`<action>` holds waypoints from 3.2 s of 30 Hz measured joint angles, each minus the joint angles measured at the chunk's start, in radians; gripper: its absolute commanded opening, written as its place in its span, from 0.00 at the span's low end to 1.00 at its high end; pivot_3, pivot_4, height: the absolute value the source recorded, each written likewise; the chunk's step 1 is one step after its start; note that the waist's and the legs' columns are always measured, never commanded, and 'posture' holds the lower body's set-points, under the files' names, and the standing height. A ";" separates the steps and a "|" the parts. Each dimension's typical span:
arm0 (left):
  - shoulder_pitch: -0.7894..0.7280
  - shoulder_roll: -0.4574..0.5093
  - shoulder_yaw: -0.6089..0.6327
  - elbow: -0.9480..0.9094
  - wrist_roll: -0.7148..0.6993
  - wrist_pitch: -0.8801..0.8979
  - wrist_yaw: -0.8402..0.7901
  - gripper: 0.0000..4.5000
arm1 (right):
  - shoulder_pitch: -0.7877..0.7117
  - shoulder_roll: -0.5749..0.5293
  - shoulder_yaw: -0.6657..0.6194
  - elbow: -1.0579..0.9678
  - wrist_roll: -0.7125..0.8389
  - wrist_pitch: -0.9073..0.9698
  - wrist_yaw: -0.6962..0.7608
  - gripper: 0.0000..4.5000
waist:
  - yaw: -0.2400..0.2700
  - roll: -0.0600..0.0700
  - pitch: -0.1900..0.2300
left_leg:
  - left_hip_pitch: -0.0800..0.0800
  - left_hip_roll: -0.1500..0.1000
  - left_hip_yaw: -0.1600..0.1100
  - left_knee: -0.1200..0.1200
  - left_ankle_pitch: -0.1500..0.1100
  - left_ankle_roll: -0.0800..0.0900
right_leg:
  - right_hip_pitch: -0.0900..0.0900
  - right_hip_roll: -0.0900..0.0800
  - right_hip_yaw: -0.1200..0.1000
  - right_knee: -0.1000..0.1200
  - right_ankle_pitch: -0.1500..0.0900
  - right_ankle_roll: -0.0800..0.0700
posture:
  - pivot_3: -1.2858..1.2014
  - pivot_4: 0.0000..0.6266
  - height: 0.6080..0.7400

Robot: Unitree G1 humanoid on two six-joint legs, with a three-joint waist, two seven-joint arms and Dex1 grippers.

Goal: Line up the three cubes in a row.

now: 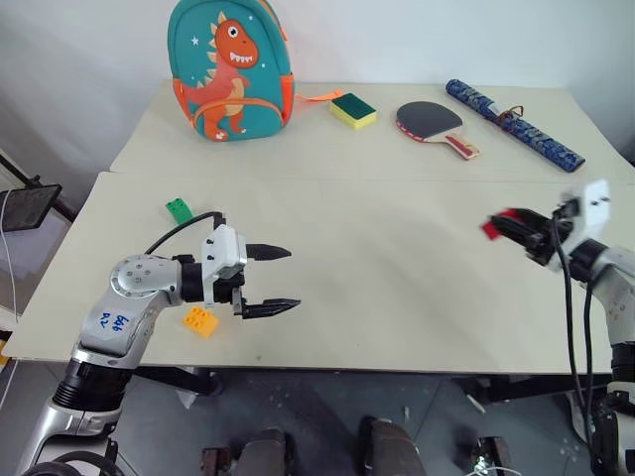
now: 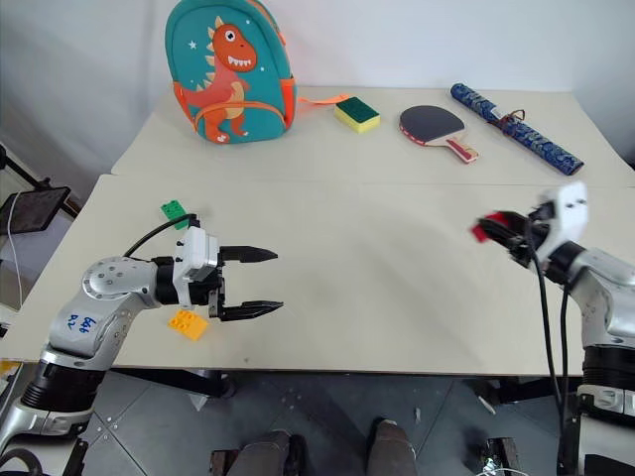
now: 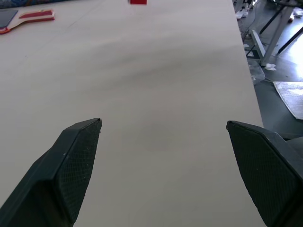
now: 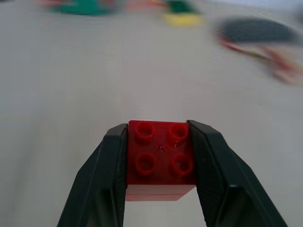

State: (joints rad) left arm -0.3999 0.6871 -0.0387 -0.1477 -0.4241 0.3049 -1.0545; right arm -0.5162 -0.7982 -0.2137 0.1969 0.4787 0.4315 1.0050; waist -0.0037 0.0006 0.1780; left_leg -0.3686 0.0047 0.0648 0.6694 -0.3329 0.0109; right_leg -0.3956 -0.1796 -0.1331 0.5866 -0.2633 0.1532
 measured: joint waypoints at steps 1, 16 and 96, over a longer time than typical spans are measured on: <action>0.007 0.007 0.005 0.000 0.000 0.000 -0.003 1.00 | -0.014 -0.012 0.053 -0.018 -0.015 -0.009 0.055 0.33 | 0.000 0.000 0.000 | 0.000 0.000 0.000 0.001 0.000 0.000 | 0.000 0.000 0.000 0.000 0.000 0.000 | 0.52 0.24 1.00; 0.101 0.038 0.073 -0.044 -0.004 0.014 0.006 1.00 | -0.171 0.133 0.434 0.200 -0.273 -0.397 0.383 0.33 | 0.000 -0.001 0.001 | -0.002 0.001 -0.002 0.006 -0.002 -0.001 | 0.000 0.000 -0.002 0.003 0.000 0.000 | 0.52 0.24 1.00; -0.333 -0.384 0.366 0.693 0.233 0.014 1.165 0.48 | 0.152 0.319 0.173 -0.037 -0.211 -0.626 -0.034 1.00 | 0.003 -0.005 0.000 | 0.000 0.015 0.003 0.015 -0.016 -0.005 | 0.000 0.015 -0.001 0.003 0.001 -0.003 | 0.52 0.24 1.00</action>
State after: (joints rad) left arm -0.7331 0.3029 0.3277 0.5454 -0.1910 0.3192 0.1102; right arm -0.3644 -0.4793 -0.0411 0.1601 0.2674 -0.1943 0.9709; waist -0.0008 -0.0048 0.1777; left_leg -0.3690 0.0201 0.0680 0.6844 -0.3490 0.0056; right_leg -0.3958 -0.1650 -0.1345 0.5893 -0.2625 0.1505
